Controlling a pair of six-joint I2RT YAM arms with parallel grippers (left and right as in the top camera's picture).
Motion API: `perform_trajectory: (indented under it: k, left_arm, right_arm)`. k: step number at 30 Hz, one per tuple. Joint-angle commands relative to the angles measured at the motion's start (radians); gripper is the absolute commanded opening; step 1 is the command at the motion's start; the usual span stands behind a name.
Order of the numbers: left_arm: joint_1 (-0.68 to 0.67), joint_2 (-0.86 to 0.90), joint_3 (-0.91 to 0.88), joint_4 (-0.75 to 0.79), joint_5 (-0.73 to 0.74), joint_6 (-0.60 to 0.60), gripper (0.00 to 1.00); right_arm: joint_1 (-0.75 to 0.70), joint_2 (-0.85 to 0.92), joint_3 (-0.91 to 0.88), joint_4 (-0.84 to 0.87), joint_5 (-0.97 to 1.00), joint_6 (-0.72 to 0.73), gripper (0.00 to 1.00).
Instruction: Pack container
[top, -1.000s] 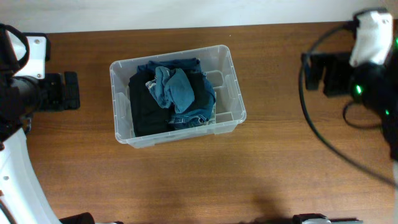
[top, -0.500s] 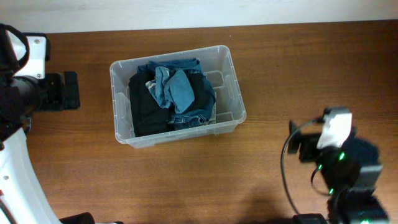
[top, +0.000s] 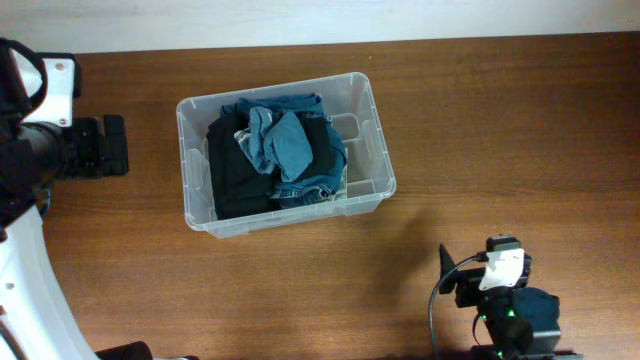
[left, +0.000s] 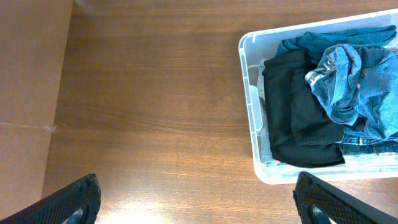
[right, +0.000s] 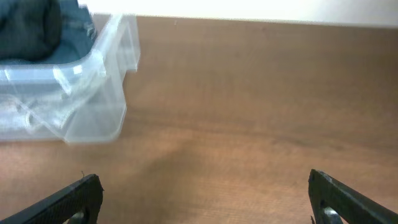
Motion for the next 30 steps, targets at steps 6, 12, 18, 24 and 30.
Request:
perform_trajectory:
  k: [6, 12, 18, 24, 30]
  left_arm:
    - [0.005, -0.011, 0.0, 0.002, 0.0, -0.009, 1.0]
    - [0.005, -0.011, 0.0, 0.002, 0.0, -0.009, 1.0]
    - [0.005, -0.011, 0.0, 0.002, 0.001, -0.009, 1.0]
    - [0.005, -0.011, 0.0, 0.002, 0.0, -0.009, 1.0]
    - [0.005, -0.009, 0.0, 0.002, 0.0, -0.009, 1.0]
  right_arm:
    - [-0.006, -0.01, -0.08, 0.024, -0.055, 0.0, 0.98]
    - [-0.006, -0.01, -0.08, 0.024, -0.055, 0.0, 0.98]
    - [-0.006, -0.01, -0.08, 0.024, -0.055, 0.0, 0.98]
    - [-0.006, -0.01, -0.08, 0.024, -0.055, 0.0, 0.98]
    - [-0.006, -0.01, -0.08, 0.024, -0.055, 0.0, 0.98]
